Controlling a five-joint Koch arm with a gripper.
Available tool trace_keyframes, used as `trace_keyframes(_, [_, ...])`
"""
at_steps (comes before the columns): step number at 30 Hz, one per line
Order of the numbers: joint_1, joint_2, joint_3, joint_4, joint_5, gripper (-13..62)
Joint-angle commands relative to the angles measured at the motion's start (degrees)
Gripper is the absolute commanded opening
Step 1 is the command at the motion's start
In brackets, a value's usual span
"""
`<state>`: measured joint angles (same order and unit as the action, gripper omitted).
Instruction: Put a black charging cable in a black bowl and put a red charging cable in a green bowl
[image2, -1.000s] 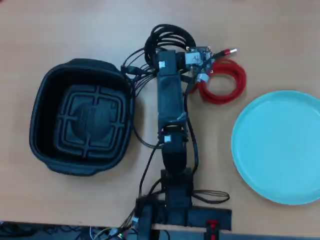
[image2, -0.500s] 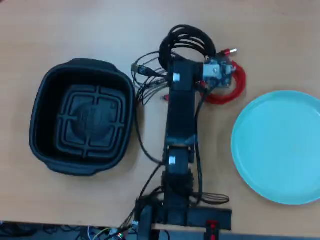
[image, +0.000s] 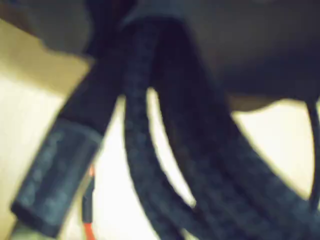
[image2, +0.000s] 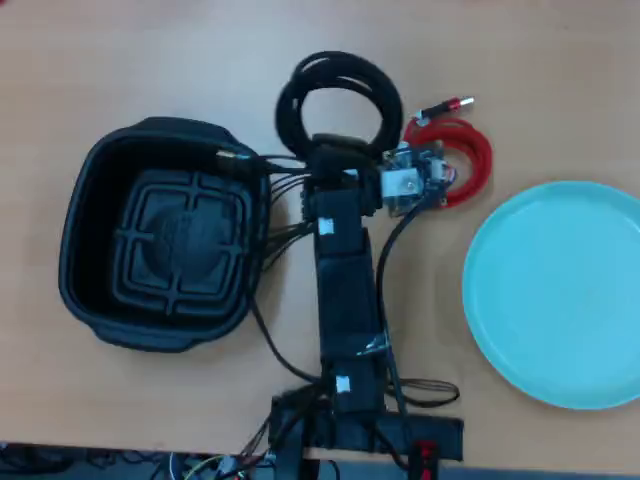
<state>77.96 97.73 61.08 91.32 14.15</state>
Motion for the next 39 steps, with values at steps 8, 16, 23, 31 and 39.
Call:
trace_keyframes(8, [-15.21,3.25,-34.8,-1.76,0.79,-6.5])
trace_keyframes(16, [-29.27,1.32,-34.72,-5.27,1.05,-6.5])
trace_keyframes(23, [-39.11,-3.52,-34.8,-8.35,1.05,-6.5])
trace_keyframes(31, [-42.01,-11.43,-34.89,-16.0,1.05,-6.5])
trace_keyframes(39, [-43.42,-17.05,-34.8,-17.4,1.14,-6.5])
